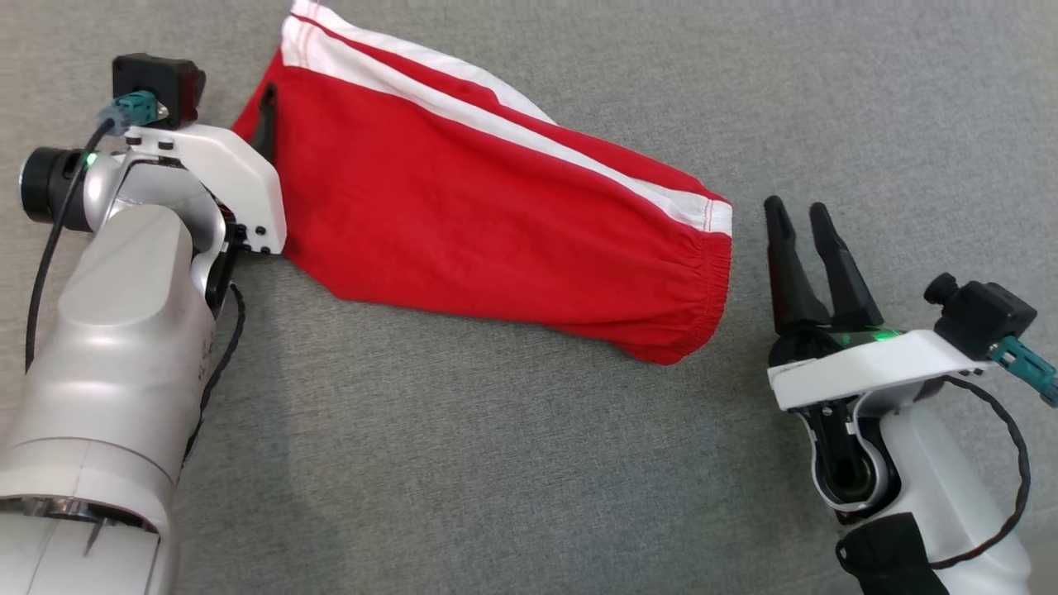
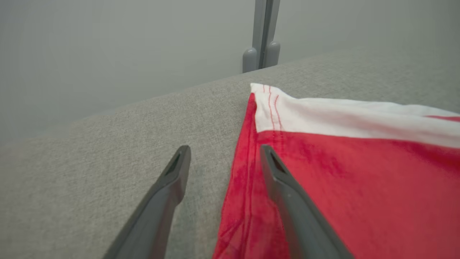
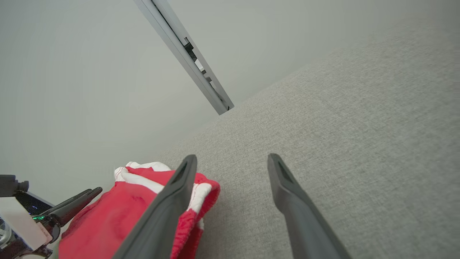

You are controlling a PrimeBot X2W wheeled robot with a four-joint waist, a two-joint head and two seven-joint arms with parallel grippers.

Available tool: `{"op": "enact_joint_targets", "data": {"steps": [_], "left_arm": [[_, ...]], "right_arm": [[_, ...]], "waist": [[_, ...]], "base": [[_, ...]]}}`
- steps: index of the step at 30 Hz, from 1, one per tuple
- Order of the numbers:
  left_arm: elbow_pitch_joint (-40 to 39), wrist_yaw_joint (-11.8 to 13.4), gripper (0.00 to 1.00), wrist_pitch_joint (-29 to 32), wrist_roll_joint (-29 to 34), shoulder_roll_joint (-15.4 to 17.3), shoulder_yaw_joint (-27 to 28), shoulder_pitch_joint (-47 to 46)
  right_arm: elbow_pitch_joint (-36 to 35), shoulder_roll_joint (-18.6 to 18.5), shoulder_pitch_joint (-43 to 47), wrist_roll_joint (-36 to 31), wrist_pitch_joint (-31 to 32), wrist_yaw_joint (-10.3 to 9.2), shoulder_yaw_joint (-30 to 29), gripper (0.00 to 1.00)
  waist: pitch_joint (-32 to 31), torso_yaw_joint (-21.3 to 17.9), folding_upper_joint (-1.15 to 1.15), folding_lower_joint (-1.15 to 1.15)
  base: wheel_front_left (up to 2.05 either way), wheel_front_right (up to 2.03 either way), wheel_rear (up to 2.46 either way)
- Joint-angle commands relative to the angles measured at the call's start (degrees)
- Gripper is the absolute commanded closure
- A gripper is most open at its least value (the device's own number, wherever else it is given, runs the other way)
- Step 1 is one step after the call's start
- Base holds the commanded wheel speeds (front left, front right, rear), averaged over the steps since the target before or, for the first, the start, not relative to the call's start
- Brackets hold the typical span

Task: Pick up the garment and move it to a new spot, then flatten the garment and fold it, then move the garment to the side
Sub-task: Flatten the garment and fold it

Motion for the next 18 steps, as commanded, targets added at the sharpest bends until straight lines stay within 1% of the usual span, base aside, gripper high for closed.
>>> {"op": "enact_joint_targets", "data": {"steps": [1, 6, 9, 10, 11, 14, 18], "left_arm": [[0.55, -0.64, 0.00, 2.07, -0.28, -0.19, -0.25, 0.79], [1.49, -2.54, 0.00, 9.41, -1.87, -1.15, -0.71, 2.09], [1.92, -3.18, 0.00, 13.12, -2.67, -1.56, -1.40, 3.35], [2.01, -3.30, 0.84, 13.79, -2.74, -1.50, -1.60, 3.81], [2.07, -3.37, 1.00, 14.06, -2.83, -1.46, -1.89, 4.30], [2.15, -3.47, 1.00, 14.36, -3.10, -1.53, -2.27, 5.16], [2.04, -3.37, 1.00, 10.83, -3.94, -1.23, -2.04, 6.83]], "right_arm": [[0.37, -0.38, 0.88, -0.81, 0.00, 0.00, -1.25, 0.00], [1.14, -0.34, 1.14, -1.74, 0.00, 0.00, -2.08, 0.00], [1.29, -0.34, 1.08, -2.02, 0.00, 0.00, -1.81, 0.00], [1.39, -0.33, 1.08, -2.03, 0.00, 0.00, -1.69, 0.00], [1.58, -0.34, 1.13, -2.07, 0.00, 0.00, -1.62, 0.00], [1.72, -0.35, 1.31, -2.93, 0.00, 0.00, -1.83, 0.00], [2.25, -0.33, 2.26, -5.71, 0.00, 0.00, -2.98, 0.00]], "waist": [[-1.33, 1.19, 0.00, 0.00], [-2.18, 1.46, 0.00, 0.00], [-2.55, 1.26, 0.00, 0.00], [-2.70, 1.15, 0.00, 0.00], [-2.90, 1.10, 0.00, 0.00], [-3.55, 1.21, 0.00, 0.00], [-5.95, 2.11, 0.00, 0.00]], "base": [[0.00, 0.00, 0.00], [0.00, 0.00, 0.00], [0.00, 0.00, 0.00], [0.00, 0.00, 0.00], [0.00, 0.00, 0.00], [0.00, 0.00, 0.00], [0.00, 0.00, 0.00]]}}
